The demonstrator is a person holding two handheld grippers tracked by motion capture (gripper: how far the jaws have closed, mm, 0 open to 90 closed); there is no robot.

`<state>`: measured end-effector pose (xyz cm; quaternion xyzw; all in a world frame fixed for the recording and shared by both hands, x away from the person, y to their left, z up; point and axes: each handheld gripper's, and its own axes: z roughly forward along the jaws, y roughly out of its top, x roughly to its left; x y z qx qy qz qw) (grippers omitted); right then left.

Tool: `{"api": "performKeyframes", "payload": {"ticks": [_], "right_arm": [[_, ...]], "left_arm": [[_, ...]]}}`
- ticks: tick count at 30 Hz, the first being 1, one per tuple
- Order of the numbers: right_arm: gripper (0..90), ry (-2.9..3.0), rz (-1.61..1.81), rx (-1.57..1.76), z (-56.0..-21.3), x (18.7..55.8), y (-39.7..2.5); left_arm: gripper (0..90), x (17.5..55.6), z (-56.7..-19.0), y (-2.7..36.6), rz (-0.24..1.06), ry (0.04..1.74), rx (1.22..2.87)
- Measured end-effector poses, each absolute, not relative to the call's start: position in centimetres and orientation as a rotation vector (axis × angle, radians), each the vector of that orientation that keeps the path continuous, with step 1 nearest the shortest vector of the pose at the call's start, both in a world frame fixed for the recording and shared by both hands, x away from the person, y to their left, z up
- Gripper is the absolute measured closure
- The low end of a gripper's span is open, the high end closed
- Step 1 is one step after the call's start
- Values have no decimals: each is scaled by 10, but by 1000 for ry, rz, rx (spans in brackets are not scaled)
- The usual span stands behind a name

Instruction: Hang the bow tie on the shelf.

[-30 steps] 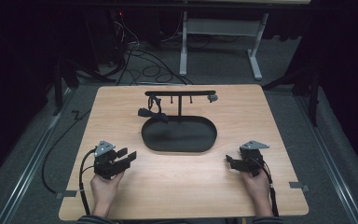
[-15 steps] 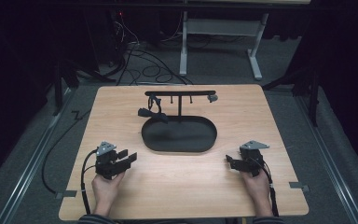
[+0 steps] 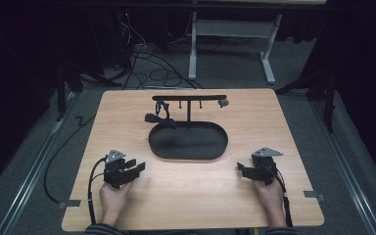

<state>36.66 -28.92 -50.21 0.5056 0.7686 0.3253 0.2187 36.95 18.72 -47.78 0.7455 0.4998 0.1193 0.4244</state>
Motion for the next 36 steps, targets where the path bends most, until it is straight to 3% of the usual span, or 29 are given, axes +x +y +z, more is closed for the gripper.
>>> {"api": "performKeyframes", "payload": {"ticks": [36], "right_arm": [[310,2128,900,1400,-502,367,-289]], "left_arm": [[485,382,-504,172,412,1259,1947]]}}
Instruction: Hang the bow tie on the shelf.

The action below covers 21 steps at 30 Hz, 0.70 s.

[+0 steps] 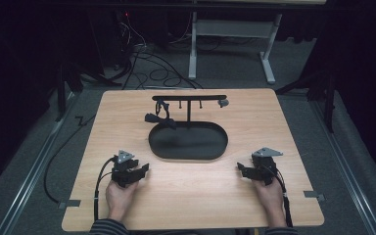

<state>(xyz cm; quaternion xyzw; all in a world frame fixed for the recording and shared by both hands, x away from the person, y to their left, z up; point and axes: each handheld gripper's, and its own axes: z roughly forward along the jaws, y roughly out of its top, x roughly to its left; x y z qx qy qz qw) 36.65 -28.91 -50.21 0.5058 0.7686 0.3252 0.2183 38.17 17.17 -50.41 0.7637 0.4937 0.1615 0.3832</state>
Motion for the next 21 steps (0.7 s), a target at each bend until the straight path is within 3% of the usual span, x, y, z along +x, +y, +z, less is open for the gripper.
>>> {"api": "performKeyframes", "payload": {"ticks": [11,21], "right_arm": [[310,2129,899,1400,-502,366,-289],[311,2127,900,1401,-502,366,-289]], "left_arm": [[417,378,-507,159,539,1216,2011],[388,379,-507,159,528,1216,2012]]}}
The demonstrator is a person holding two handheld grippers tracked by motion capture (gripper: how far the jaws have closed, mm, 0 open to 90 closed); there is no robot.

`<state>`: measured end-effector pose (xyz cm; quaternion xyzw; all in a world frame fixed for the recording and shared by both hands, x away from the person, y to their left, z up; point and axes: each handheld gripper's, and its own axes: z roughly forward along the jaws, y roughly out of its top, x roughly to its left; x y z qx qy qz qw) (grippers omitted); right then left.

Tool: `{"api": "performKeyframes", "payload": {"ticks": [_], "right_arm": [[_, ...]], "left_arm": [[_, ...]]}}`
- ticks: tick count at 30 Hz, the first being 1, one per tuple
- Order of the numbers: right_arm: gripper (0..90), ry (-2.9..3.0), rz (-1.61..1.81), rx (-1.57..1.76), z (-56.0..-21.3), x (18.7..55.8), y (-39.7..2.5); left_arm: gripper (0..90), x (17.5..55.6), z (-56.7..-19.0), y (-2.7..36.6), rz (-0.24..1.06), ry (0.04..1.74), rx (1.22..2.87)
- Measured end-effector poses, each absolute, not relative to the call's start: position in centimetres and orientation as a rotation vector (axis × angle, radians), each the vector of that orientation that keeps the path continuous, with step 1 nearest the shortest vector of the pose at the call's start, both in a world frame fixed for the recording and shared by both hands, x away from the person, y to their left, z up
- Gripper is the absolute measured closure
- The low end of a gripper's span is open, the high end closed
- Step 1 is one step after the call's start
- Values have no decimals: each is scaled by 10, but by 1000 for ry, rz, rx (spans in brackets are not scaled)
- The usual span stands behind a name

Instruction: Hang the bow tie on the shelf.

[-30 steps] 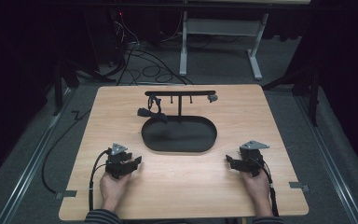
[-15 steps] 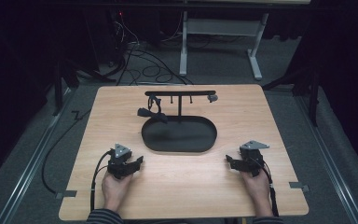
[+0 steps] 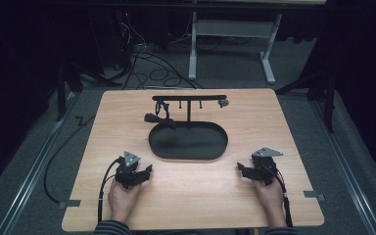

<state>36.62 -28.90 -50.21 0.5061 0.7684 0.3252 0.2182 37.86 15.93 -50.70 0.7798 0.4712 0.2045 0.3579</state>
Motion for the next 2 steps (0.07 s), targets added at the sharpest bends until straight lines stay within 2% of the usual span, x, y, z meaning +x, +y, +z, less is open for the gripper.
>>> {"api": "performKeyframes", "payload": {"ticks": [2], "right_arm": [[310,2129,900,1400,-502,366,-289]], "left_arm": [[387,379,-507,159,528,1216,2014]]}}
